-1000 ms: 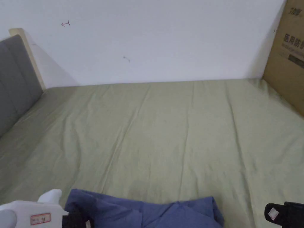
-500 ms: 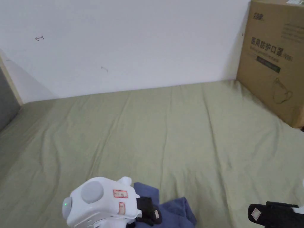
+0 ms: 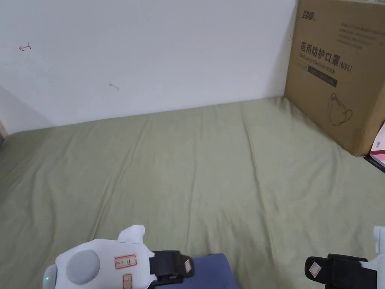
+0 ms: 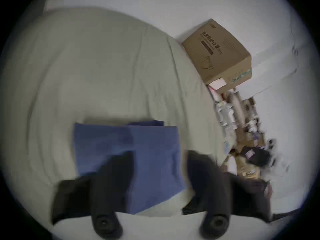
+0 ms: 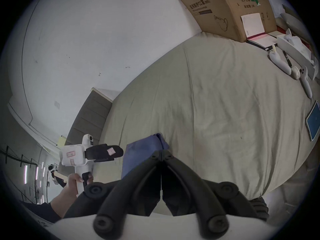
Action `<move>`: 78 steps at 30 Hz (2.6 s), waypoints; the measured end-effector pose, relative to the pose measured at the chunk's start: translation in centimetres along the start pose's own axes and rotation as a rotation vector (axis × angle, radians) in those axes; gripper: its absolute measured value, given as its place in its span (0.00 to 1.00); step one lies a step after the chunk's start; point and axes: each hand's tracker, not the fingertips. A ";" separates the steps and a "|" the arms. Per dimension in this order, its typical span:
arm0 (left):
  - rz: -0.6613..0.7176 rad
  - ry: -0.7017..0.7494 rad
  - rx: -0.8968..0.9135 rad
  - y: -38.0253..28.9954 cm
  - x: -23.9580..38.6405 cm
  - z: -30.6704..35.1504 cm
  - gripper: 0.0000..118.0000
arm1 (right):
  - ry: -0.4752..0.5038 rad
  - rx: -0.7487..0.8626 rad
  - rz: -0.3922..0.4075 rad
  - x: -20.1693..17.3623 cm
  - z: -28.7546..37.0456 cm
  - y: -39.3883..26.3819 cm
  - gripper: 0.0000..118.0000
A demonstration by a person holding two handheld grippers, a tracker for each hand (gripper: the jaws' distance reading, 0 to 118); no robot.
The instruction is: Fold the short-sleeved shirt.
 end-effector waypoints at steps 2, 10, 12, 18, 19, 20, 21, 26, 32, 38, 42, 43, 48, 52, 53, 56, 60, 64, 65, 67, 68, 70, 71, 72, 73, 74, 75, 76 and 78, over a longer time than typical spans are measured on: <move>-0.044 0.007 -0.029 -0.4 0.6 -0.5 0.01 | 0.006 -0.001 0.000 0.0 -0.1 0.1 0.00; -0.110 -0.014 -0.241 -2.1 5.0 -10.1 0.01 | 0.004 0.001 0.004 0.6 -0.1 0.4 0.00; -0.129 -0.008 -0.301 -3.1 5.2 -13.7 0.01 | -0.002 0.002 0.007 0.7 0.2 0.6 0.00; 0.084 -0.164 -0.317 -2.7 5.0 -16.1 0.01 | -0.017 -0.001 0.011 0.7 0.5 0.6 0.00; 0.086 -0.200 -0.302 -2.7 4.7 -15.2 0.01 | -0.012 -0.001 0.010 0.6 0.5 0.6 0.00; 0.051 -0.225 -0.262 -2.4 5.3 -13.8 0.01 | -0.004 0.001 0.010 0.3 0.5 0.7 0.00; 0.007 -0.232 -0.203 -1.9 6.1 -12.2 0.01 | 0.007 0.004 0.010 -0.1 0.5 0.8 0.00; -0.148 -0.214 0.191 1.0 8.0 -0.2 0.01 | 0.075 0.069 0.094 -3.9 0.9 2.4 0.00; -0.355 0.087 0.702 0.9 9.4 12.9 0.01 | 0.040 0.379 0.319 -11.4 3.3 3.6 0.00; -0.448 0.340 0.879 -0.8 10.1 16.5 0.00 | -0.077 0.688 0.457 -15.6 3.7 4.0 0.00; -0.426 0.433 0.968 -3.1 9.4 16.8 0.00 | -0.140 0.795 0.485 -15.2 3.2 3.2 0.00; -0.415 0.460 0.971 -3.7 9.1 16.7 0.00 | -0.192 0.796 0.500 -14.8 2.8 2.8 0.00; -0.321 0.446 0.972 -4.9 7.8 16.1 0.00 | -0.329 0.726 0.496 -12.9 1.5 1.4 0.00; -0.355 0.484 0.921 -3.6 8.2 15.3 0.00 | -0.395 0.659 0.498 -12.9 0.8 2.4 0.00; -0.347 0.473 0.915 -3.4 8.1 15.3 0.00 | -0.393 0.644 0.486 -12.8 0.7 2.7 0.00; -0.315 0.459 0.908 -3.4 8.0 14.9 0.00 | -0.394 0.639 0.469 -12.7 0.8 2.8 0.00; -0.258 0.414 0.855 -3.6 6.0 14.6 0.00 | -0.252 0.545 0.417 -12.6 1.0 2.3 0.00; -0.220 0.504 0.770 -4.8 2.7 13.9 0.00 | 0.067 0.197 0.242 -11.2 -3.6 1.1 0.00; -0.199 0.508 0.755 -5.3 1.8 13.7 0.00 | 0.087 0.052 0.210 -10.4 -6.2 0.6 0.00; -0.136 0.462 0.707 -5.9 0.1 13.5 0.00 | 0.069 -0.125 0.191 -8.6 -10.7 -1.1 0.00; -0.105 0.437 0.676 -6.2 -0.9 13.3 0.00 | 0.017 -0.174 0.227 -7.7 -12.9 -2.1 0.00; -0.060 0.385 0.604 -6.4 -2.7 12.7 0.00 | -0.065 -0.278 0.280 -6.0 -16.3 -3.6 0.00; -0.036 0.351 0.560 -6.4 -3.7 12.4 0.00 | -0.081 -0.325 0.278 -4.9 -17.7 -4.3 0.00; -0.012 0.295 0.511 -6.4 -4.7 11.9 0.00 | -0.090 -0.363 0.250 -3.8 -18.9 -5.0 0.00; 0.020 0.222 0.460 -6.3 -5.9 11.4 0.00 | -0.113 -0.373 0.222 -2.8 -19.6 -5.4 0.00; 0.084 0.102 0.384 -6.1 -7.4 10.7 0.00 | -0.145 -0.374 0.194 -1.8 -20.1 -5.6 0.00; 0.154 -0.003 0.305 -5.8 -9.0 9.7 0.01 | -0.126 -0.371 0.149 -0.9 -20.3 -5.6 0.00; 0.215 -0.094 0.234 -5.6 -10.3 8.7 0.03 | -0.059 -0.355 0.091 -0.5 -19.9 -5.5 0.00; 0.351 -0.323 0.111 -5.9 -13.0 6.0 0.30 | -0.035 -0.357 0.047 0.0 -19.8 -5.2 0.00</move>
